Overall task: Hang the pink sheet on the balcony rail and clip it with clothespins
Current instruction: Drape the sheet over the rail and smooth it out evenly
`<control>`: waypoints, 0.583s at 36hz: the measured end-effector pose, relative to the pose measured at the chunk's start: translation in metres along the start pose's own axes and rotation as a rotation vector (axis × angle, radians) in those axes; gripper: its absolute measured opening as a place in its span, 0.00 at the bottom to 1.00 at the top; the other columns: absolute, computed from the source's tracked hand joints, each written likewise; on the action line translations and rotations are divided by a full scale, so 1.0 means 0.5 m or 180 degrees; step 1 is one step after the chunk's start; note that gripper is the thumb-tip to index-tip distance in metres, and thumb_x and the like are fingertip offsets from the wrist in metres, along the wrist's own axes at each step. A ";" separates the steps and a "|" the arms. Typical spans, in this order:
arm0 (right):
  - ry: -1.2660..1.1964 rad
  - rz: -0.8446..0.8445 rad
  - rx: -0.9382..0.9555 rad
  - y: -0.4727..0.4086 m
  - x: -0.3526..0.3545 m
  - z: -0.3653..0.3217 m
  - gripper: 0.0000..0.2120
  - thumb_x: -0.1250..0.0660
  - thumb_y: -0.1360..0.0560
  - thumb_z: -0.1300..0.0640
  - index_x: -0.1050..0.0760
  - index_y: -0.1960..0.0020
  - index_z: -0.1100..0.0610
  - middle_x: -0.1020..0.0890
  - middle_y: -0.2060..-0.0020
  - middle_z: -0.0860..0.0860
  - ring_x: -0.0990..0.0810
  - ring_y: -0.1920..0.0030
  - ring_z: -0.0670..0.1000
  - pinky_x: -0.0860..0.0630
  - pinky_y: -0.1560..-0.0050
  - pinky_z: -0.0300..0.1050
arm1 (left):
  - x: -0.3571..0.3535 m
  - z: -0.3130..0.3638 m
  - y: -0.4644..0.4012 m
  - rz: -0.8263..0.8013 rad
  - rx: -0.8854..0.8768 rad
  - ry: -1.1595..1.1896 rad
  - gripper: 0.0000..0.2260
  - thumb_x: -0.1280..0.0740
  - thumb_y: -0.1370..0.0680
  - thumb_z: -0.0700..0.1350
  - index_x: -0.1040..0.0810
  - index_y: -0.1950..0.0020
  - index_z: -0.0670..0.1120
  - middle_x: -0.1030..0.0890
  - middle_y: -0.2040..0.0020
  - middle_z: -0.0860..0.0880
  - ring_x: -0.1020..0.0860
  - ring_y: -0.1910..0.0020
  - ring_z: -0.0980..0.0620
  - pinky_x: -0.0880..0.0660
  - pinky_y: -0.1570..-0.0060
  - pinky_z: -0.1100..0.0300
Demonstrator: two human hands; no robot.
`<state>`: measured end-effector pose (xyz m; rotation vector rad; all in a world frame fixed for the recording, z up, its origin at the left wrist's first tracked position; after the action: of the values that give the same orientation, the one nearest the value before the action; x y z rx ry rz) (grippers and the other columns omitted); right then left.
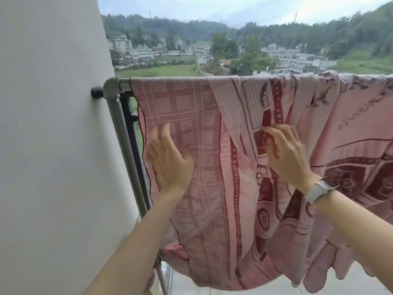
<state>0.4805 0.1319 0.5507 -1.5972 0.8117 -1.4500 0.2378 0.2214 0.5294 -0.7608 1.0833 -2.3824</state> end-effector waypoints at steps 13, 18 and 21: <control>0.0579 -0.0577 -0.0632 -0.170 0.198 0.318 0.22 0.38 0.24 0.50 0.34 0.32 0.56 0.26 0.41 0.58 0.30 0.40 0.58 0.36 0.40 0.59 | -0.163 0.415 -0.078 -0.0470 -0.1713 -0.0275 0.17 0.35 0.27 0.47 0.27 0.39 0.46 0.27 0.37 0.45 0.32 0.35 0.45 0.47 0.34 0.45; -0.0270 -0.0487 -0.0493 -0.193 0.190 0.339 0.07 0.34 0.26 0.57 0.21 0.49 0.55 0.19 0.53 0.52 0.23 0.51 0.54 0.28 0.49 0.52 | -0.204 0.470 -0.097 -0.0669 -0.1281 -0.0255 0.16 0.39 0.22 0.47 0.28 0.35 0.45 0.28 0.35 0.47 0.33 0.34 0.48 0.48 0.31 0.47; -0.0312 -0.0238 -0.0314 -0.195 0.194 0.335 0.03 0.34 0.28 0.62 0.22 0.56 0.58 0.21 0.58 0.51 0.26 0.55 0.52 0.32 0.52 0.49 | -0.223 0.461 -0.100 -0.0844 -0.1014 -0.0568 0.17 0.43 0.21 0.51 0.28 0.36 0.46 0.29 0.34 0.47 0.37 0.32 0.48 0.52 0.31 0.45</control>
<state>0.6532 0.1165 0.6809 -1.7755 0.7850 -1.3902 0.4610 0.1875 0.6605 -1.2727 1.3756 -2.3184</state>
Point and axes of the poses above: each hand's wrist, its own y-axis away from the middle knuckle, its own x-axis out of the back of the hand, z = x × y, the point moved 6 cm from there along -y, towards the middle knuckle
